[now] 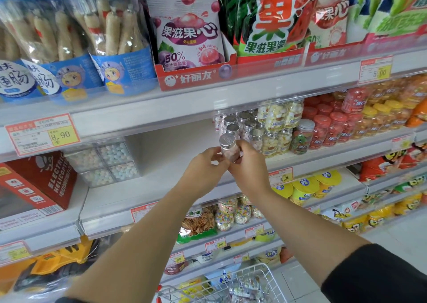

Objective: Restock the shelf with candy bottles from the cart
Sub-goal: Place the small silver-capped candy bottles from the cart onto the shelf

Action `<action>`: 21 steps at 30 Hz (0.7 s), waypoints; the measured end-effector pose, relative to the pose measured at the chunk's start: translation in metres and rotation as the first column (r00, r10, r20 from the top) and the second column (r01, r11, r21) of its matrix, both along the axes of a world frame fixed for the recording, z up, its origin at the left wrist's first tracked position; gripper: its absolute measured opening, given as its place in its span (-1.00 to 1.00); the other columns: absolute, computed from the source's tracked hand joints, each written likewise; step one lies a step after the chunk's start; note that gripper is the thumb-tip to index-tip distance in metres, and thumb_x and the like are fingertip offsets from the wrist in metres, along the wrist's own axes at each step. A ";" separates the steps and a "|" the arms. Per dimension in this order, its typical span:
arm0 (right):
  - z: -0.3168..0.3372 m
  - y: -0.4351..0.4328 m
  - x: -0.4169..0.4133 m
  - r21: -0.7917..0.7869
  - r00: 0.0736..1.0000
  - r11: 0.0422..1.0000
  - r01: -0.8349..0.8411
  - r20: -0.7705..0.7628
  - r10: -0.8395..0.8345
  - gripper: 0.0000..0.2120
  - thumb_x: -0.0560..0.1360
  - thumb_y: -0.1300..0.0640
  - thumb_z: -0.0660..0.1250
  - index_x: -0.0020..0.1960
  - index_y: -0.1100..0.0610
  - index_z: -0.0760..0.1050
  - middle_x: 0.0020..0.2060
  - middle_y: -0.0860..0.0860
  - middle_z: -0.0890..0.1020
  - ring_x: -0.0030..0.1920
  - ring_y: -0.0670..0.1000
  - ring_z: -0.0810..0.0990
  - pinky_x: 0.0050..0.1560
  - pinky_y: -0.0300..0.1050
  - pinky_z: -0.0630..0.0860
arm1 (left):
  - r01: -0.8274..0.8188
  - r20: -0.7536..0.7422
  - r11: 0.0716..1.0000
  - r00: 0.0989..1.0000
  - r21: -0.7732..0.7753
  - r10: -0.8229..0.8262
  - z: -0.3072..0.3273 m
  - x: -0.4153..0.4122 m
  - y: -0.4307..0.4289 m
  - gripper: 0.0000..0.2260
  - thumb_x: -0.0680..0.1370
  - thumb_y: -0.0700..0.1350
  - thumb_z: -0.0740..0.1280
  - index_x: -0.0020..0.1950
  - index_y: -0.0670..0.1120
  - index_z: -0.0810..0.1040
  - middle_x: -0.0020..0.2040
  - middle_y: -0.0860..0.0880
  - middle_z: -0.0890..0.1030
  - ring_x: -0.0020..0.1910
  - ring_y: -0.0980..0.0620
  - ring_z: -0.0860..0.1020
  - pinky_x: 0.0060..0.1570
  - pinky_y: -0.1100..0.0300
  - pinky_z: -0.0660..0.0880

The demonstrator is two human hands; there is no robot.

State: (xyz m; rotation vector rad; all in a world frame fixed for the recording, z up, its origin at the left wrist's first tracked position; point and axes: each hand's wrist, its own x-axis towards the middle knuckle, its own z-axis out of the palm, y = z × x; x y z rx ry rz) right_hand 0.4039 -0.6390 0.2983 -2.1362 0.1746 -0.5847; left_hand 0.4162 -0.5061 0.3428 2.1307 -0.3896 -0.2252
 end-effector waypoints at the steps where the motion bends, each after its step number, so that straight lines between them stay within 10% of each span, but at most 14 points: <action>1: -0.001 0.000 0.003 -0.017 1.000 1.000 0.017 -0.007 -0.017 -0.78 0.46 0.05 0.44 0.06 0.07 0.53 -0.26 -0.07 0.60 -0.25 0.02 0.59 -0.34 -0.13 0.37 | -0.016 0.013 0.999 1.000 0.027 0.016 -0.002 0.004 -0.004 -0.74 0.59 0.04 0.31 0.27 0.06 0.56 0.13 0.13 0.62 -0.01 0.10 0.61 -0.08 0.27 0.47; 9: -0.014 -0.007 0.003 -0.087 0.999 0.996 -0.002 -0.053 -0.002 -0.86 0.46 0.14 0.39 -0.03 0.08 0.46 -0.36 -0.13 0.52 -0.34 -0.07 0.49 -0.31 -0.17 0.30 | -0.080 0.067 0.984 0.995 0.162 0.070 -0.027 0.029 -0.020 -0.72 0.56 0.05 0.36 0.23 -0.01 0.58 0.09 0.09 0.64 0.09 0.09 0.58 0.04 0.22 0.44; 14: -0.020 -0.031 -0.015 -0.144 0.999 0.989 -0.038 0.033 0.043 -0.69 0.50 0.10 0.40 0.23 0.04 0.52 -0.02 -0.12 0.64 -0.08 -0.14 0.59 -0.06 -0.22 0.52 | -0.105 0.059 0.981 0.994 0.163 0.097 -0.035 0.034 -0.026 -0.73 0.54 0.01 0.39 0.23 0.02 0.58 0.06 0.09 0.66 -0.02 0.10 0.60 -0.16 0.28 0.44; 21: -0.026 -0.066 -0.022 -0.439 0.998 0.899 -0.005 -0.061 -0.024 -0.74 0.54 0.09 0.27 0.18 0.05 0.59 0.04 -0.04 0.64 0.08 0.08 0.59 0.15 0.11 0.46 | -0.177 0.089 0.970 0.982 0.165 0.164 -0.038 0.038 -0.037 -0.68 0.51 -0.06 0.44 0.25 -0.02 0.55 0.05 0.05 0.65 -0.06 0.09 0.59 -0.18 0.24 0.43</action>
